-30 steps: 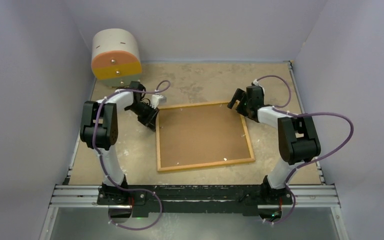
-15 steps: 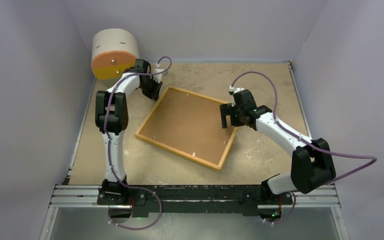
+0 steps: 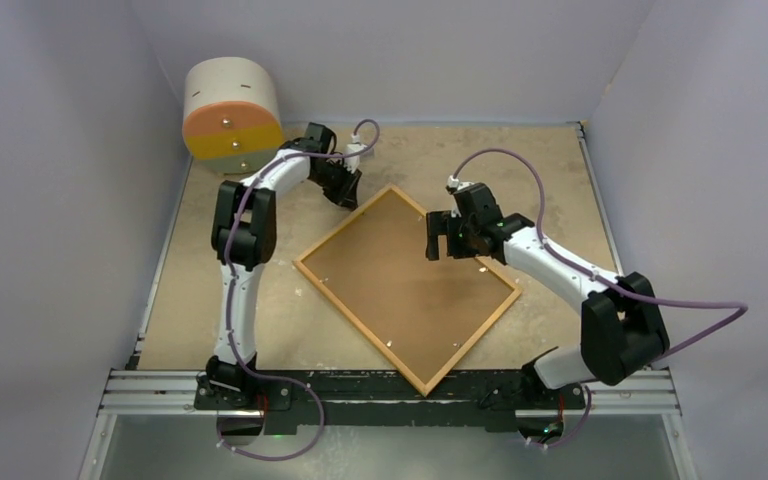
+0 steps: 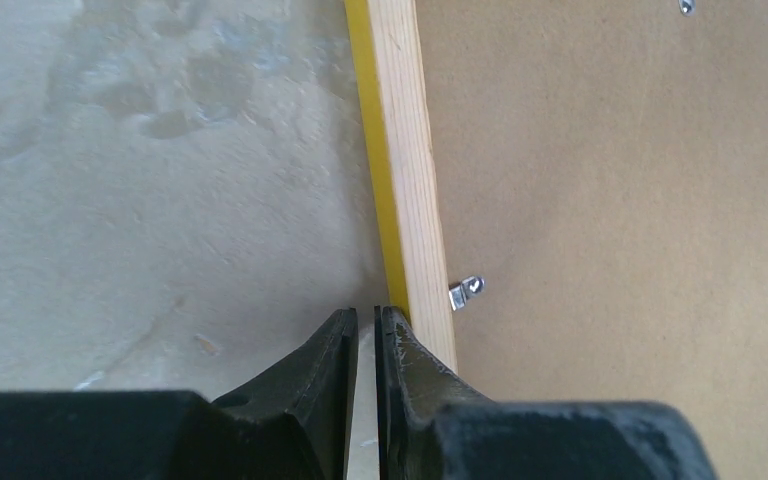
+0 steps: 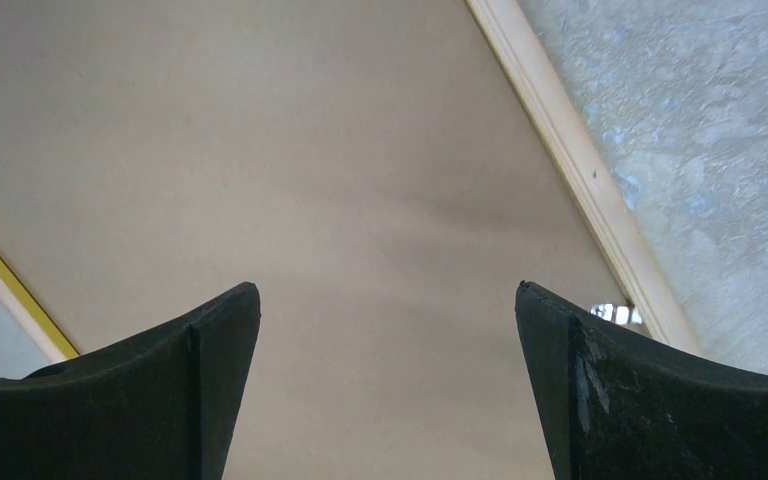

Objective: Put the photo into the frame
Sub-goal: Adjust the photo frame at the center of the board, then turn over the photo frame at the center of the board.

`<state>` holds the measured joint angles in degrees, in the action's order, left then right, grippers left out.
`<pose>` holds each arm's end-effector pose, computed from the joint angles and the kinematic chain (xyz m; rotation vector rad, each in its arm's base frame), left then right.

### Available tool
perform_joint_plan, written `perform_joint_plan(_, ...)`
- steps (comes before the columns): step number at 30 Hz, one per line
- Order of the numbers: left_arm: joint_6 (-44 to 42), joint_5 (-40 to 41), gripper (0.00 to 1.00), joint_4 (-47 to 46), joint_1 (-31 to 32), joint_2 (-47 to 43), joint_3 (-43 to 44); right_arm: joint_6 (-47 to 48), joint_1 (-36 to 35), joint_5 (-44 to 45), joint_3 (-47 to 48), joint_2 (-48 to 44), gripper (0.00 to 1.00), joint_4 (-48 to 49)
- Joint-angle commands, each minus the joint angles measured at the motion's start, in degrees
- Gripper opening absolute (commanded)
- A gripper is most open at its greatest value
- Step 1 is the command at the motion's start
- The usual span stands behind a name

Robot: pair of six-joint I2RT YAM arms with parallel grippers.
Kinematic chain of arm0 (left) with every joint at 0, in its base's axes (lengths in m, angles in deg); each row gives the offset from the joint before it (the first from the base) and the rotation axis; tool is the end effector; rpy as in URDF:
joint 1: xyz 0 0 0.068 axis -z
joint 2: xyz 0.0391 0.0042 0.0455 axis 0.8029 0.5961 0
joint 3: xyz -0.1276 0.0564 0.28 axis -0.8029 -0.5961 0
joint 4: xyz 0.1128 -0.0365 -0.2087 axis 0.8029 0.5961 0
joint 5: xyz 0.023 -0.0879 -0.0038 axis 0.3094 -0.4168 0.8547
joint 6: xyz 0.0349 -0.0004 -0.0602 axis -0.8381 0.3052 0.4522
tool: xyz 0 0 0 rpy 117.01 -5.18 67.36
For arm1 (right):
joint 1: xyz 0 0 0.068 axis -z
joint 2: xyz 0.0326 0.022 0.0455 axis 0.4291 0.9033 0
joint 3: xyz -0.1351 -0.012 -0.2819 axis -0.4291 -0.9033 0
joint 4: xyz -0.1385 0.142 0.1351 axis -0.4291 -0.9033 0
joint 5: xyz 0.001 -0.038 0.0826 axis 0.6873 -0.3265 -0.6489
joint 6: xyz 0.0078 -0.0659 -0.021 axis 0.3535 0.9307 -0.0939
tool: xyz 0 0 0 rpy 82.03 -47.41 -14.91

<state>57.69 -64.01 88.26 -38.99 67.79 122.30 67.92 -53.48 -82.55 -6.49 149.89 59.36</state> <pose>0.4861 -0.1582 0.1798 0.9625 2.3924 -0.7647 0.2583 0.1373 0.2705 -0.1590 2.4301 0.3822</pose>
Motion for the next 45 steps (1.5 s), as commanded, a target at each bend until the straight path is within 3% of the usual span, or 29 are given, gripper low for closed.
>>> perform_joint_plan(1, -0.5, -2.5, 0.17, 4.0, -0.9, -3.3, -0.6, -1.2, -0.4, -2.2, 0.0, -2.8, 0.99, 6.0)
perform_joint_plan(3, -0.1, -2.6, 0.22, 5.1, -1.5, -3.6, 3.0, 0.0, -2.3, -2.8, 1.6, -3.3, 0.99, 6.3)
perform_joint_plan(9, 1.5, -4.0, 0.57, 9.9, -5.6, -6.4, 15.0, 2.7, -10.0, 0.4, 12.7, -0.7, 0.99, 0.5)
perform_joint_plan(10, 1.4, -4.3, 0.64, 10.8, -6.4, -8.1, 15.9, -3.1, -9.7, 2.3, 14.5, -1.6, 0.99, 0.7)
perform_joint_plan(14, 0.9, -4.3, 0.80, 12.1, -10.0, -17.3, 13.3, -3.7, -8.4, -3.7, 17.9, -2.7, 0.99, 5.2)
perform_joint_plan(16, 0.5, -3.2, 0.83, 11.5, -11.8, -23.2, 9.2, -1.9, -9.0, -9.8, 15.3, -2.3, 0.99, 12.2)
perform_joint_plan(18, 0.3, -0.5, 0.84, 10.4, -13.5, -29.3, 3.5, -0.6, -12.6, -12.0, 16.3, 1.9, 0.99, 10.6)
perform_joint_plan(23, 3.5, 2.6, 0.87, 7.0, -19.6, -41.9, -8.0, 5.7, -28.9, 2.5, 22.9, 14.1, 0.98, 0.1)
perform_joint_plan(26, 2.4, 2.1, 0.89, 8.3, -21.3, -44.5, -12.0, 6.6, -35.0, 9.0, 25.3, 19.9, 0.89, -2.7)
perform_joint_plan(30, 1.4, 1.6, 0.90, 8.9, -21.7, -47.5, -18.7, 5.6, -36.6, 10.5, 26.5, 23.7, 0.70, -4.1)
perform_joint_plan(37, -1.2, 0.7, 0.93, 10.5, -21.8, -50.9, -28.2, 4.8, -38.3, 10.4, 25.9, 26.5, 0.47, -2.3)
perform_joint_plan(45, -4.3, 2.3, 0.94, 10.8, -21.7, -53.1, -36.3, 4.2, -39.6, 9.7, 25.7, 28.0, 0.44, -1.1)
